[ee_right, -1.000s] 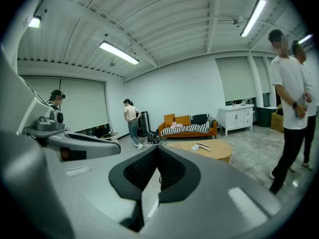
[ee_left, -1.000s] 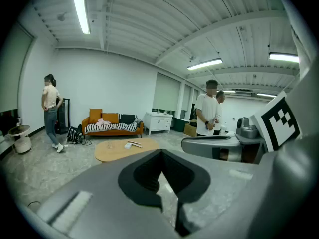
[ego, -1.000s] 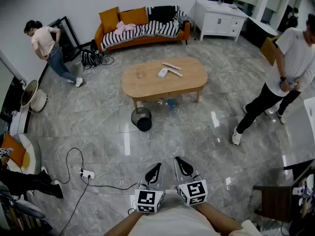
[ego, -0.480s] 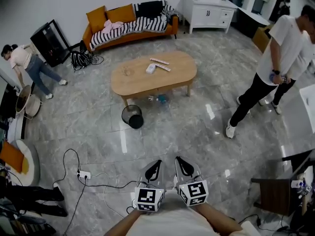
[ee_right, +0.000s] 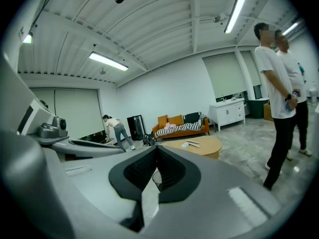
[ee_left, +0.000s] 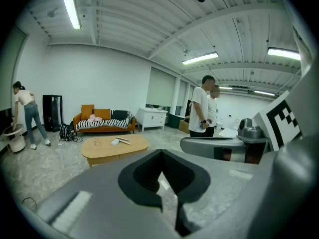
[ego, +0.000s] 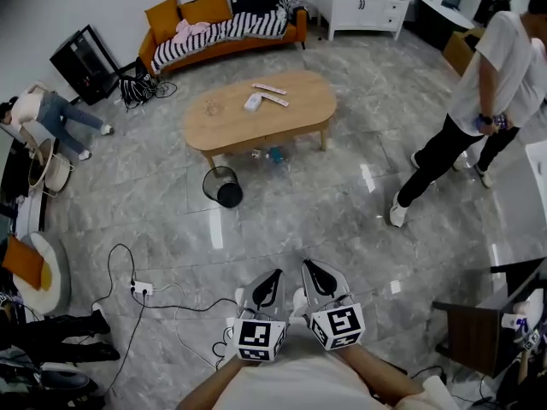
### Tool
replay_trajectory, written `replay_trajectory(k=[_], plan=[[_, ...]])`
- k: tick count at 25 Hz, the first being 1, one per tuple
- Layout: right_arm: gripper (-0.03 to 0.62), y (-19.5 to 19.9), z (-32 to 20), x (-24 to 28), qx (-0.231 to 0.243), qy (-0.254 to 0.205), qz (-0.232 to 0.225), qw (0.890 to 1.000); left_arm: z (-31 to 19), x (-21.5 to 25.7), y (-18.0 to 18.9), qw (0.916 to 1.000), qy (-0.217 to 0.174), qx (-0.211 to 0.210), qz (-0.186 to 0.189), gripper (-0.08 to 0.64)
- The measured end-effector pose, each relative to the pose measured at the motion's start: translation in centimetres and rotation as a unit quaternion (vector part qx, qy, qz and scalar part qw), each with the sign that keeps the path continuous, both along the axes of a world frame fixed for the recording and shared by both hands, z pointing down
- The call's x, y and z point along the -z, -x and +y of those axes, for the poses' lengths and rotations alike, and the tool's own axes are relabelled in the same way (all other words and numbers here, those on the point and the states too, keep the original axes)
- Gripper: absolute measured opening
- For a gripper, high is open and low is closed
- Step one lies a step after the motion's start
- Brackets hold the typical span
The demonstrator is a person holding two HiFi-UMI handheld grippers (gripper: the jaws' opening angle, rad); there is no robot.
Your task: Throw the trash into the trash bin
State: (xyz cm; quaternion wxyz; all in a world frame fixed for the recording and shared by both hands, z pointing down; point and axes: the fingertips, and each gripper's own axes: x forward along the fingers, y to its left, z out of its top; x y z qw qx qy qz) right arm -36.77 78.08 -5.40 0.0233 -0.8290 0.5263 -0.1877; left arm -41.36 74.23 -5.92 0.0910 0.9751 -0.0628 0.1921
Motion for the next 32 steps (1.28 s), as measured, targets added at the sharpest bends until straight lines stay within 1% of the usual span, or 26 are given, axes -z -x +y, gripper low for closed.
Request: replay_trajectory(k=[7,11,15,19,24,28,32], plan=[[0.021,-2.9,1.1,-0.1,-0.014,-0.006,-0.005,1.000,1.1,-0.1,-2.4,1.0000,-0.003,-0.004,-0.007,0.000],[0.021,-4.7,-0.2,-0.5,-0.010,-0.002,-0.006,1.000,0.1,-0.4,-4.4,0.9999,0.002,-0.004,-0.011,0.000],[0.021,-7.0,-2.4,-1.2,-0.006,0.005,-0.007,1.000,-2.0,-0.9,-7.1,0.9999,0.008,-0.008,-0.009,0.000],[0.021,-10.2,-5.8,-1.9,-0.011,0.012,-0.011,1.000,-5.7,-1.8,-10.3,0.9997,0.015,-0.014,-0.014,0.000],[0.021,-14.8,-11.4,-1.4,-0.018,0.025,-0.005,1.000,-12.2,-0.8,-15.5,0.9996,0.025,-0.015,-0.005,0.000],[0.021,-19.7,-16.5,-0.9,-0.053,0.035,-0.014,0.998,-17.6,0.0,-19.7,0.9989,0.035,-0.032,-0.002,0.000],[0.021,-23.7,-20.8,-0.1,-0.075,0.039,-0.015,0.996,-22.9,1.0,-23.7,0.9982,0.043,-0.041,0.005,0.000]])
